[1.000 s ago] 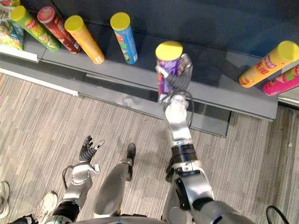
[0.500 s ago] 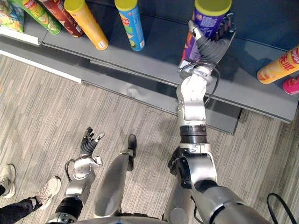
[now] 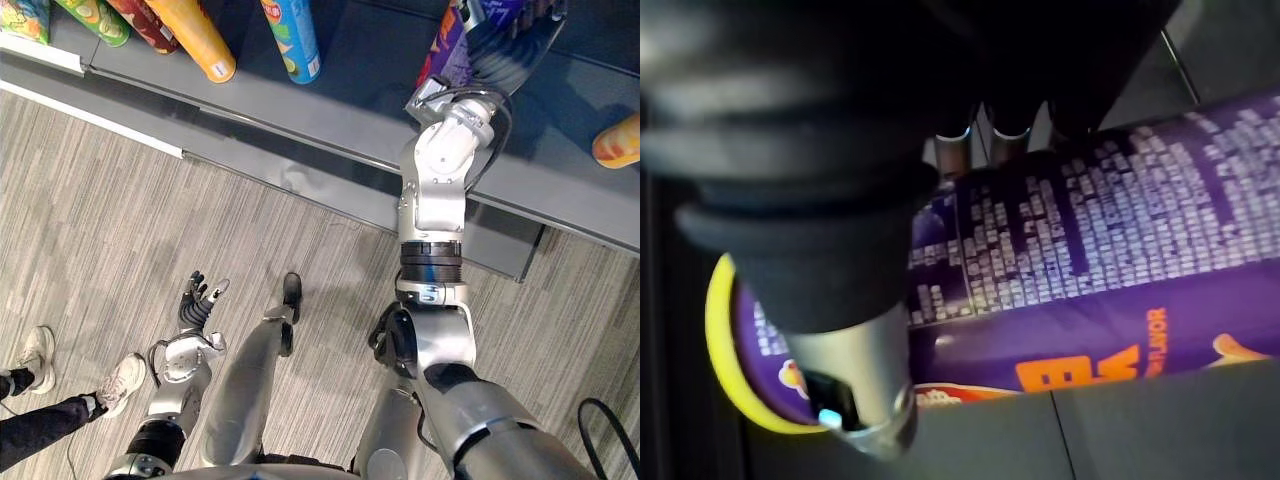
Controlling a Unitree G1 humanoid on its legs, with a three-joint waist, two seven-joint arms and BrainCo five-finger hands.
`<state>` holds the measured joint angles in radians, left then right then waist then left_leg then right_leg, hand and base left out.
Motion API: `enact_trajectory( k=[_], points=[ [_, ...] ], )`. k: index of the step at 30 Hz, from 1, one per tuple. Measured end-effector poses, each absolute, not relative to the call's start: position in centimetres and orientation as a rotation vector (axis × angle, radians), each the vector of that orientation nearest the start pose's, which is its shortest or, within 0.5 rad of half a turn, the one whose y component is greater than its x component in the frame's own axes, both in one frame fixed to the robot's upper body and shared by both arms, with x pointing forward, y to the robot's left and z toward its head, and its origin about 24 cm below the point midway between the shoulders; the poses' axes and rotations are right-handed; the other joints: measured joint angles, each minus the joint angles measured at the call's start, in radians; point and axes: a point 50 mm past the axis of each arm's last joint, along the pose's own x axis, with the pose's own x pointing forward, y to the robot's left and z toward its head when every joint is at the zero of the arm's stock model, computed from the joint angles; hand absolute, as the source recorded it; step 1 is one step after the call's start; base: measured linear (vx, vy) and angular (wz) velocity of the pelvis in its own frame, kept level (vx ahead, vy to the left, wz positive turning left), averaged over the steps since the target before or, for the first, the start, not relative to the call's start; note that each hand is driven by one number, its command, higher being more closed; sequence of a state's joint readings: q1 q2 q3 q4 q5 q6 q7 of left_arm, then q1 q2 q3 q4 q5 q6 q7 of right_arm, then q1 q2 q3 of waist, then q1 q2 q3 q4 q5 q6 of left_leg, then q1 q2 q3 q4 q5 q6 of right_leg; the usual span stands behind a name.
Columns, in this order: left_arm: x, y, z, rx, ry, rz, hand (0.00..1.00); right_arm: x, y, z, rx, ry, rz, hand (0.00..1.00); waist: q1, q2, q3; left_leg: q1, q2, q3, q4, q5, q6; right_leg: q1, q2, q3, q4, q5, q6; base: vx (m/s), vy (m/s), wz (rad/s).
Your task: Put the gum and the chips on the shelf.
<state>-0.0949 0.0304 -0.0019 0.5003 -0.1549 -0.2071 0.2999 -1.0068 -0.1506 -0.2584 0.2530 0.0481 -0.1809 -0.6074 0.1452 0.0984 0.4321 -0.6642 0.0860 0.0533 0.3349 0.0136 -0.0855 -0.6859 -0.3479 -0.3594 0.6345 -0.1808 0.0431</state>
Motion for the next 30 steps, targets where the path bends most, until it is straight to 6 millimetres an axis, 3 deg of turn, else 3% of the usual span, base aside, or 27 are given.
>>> enact_trajectory(
  k=[21, 30],
  points=[
    [25.6, 16.0, -1.7, -0.125, 0.153, 0.316, 0.00, 34.5, -18.9, 30.6, 0.367, -0.843, -0.600, 1.00, 0.004, 0.014, 0.007, -0.141, 0.013, 0.003, 0.089, -0.015, -0.013, -0.148, -0.019, 0.014, 0.108, -0.039, -0.026, 0.01, -0.019, 0.02],
    [25.8, 16.1, -0.8, -0.169, 0.116, 0.324, 0.00, 33.8, -19.4, 32.8, 0.368, -0.931, -0.599, 1.00, 0.024, 0.020, 0.007, -0.183, 0.015, 0.015, 0.094, -0.005, -0.006, -0.206, -0.024, 0.029, 0.130, -0.041, -0.029, 0.00, -0.013, 0.00]
  ],
)
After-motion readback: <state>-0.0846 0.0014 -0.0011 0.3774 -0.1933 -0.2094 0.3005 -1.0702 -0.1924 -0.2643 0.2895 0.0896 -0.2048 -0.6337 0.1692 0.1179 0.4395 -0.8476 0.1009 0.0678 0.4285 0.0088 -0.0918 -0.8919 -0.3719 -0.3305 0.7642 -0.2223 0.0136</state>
